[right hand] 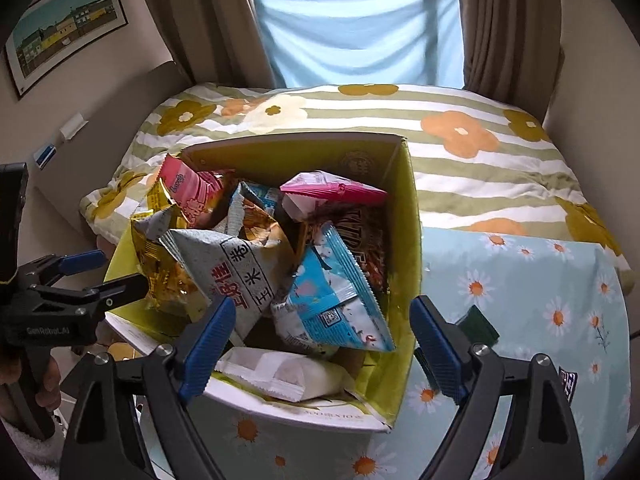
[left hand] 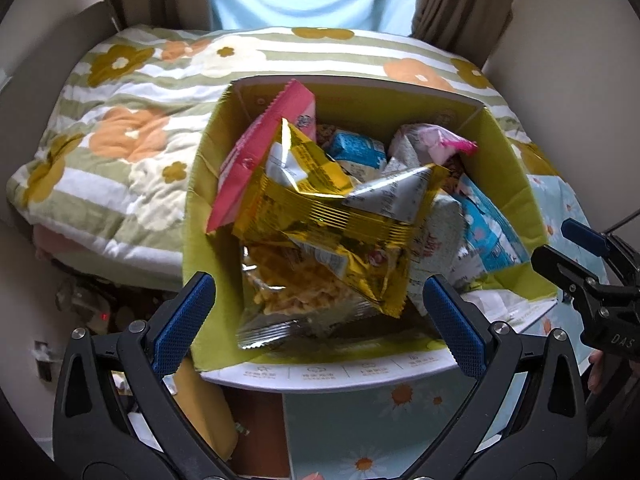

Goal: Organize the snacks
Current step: 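Move both tools back from the box to the last snacks on the cloth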

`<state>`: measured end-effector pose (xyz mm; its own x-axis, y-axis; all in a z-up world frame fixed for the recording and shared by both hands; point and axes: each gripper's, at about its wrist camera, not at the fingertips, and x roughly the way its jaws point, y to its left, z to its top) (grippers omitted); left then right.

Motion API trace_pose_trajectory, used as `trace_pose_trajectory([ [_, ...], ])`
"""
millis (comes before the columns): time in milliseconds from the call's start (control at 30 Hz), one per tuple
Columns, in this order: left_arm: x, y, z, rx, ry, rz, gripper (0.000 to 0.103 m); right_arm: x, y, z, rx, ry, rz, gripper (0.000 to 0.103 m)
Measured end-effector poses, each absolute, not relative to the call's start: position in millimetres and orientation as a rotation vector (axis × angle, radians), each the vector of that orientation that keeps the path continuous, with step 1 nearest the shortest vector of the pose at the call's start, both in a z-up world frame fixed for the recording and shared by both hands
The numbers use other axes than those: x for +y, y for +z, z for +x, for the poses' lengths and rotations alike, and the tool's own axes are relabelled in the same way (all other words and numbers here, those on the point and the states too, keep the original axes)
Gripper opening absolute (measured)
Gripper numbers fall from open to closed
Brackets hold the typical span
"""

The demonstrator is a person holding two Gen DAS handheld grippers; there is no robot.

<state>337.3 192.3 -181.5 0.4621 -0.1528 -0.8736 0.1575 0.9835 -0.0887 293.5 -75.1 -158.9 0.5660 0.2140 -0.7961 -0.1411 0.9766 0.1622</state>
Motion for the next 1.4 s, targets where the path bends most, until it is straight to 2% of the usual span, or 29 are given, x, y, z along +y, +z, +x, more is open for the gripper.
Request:
trace_pose_trajectory([
  [433, 143.9, -168.2, 319.2, 1.03, -0.279, 0.03, 0.103, -116.5, -134.4, 259.4, 0.866, 0.098, 0.121, 0.086],
  [900, -11.5, -146.0, 289.5, 0.972, -0.326, 0.084, 0.103, -256.3, -135.9, 223.8, 0.881, 0.025, 0.124, 0.086],
  [1133, -104.0, -165.9, 290.0, 1.002, -0.352, 0.126, 0.103, -325.4, -156.0, 213.5, 0.921, 0.012, 0.121, 0.086],
  [1400, -157.3, -214.9, 307.7, 1.106, -0.34, 0.21, 0.103, -359.2, -195.4, 209.8, 1.023, 0.024, 0.156, 0.086],
])
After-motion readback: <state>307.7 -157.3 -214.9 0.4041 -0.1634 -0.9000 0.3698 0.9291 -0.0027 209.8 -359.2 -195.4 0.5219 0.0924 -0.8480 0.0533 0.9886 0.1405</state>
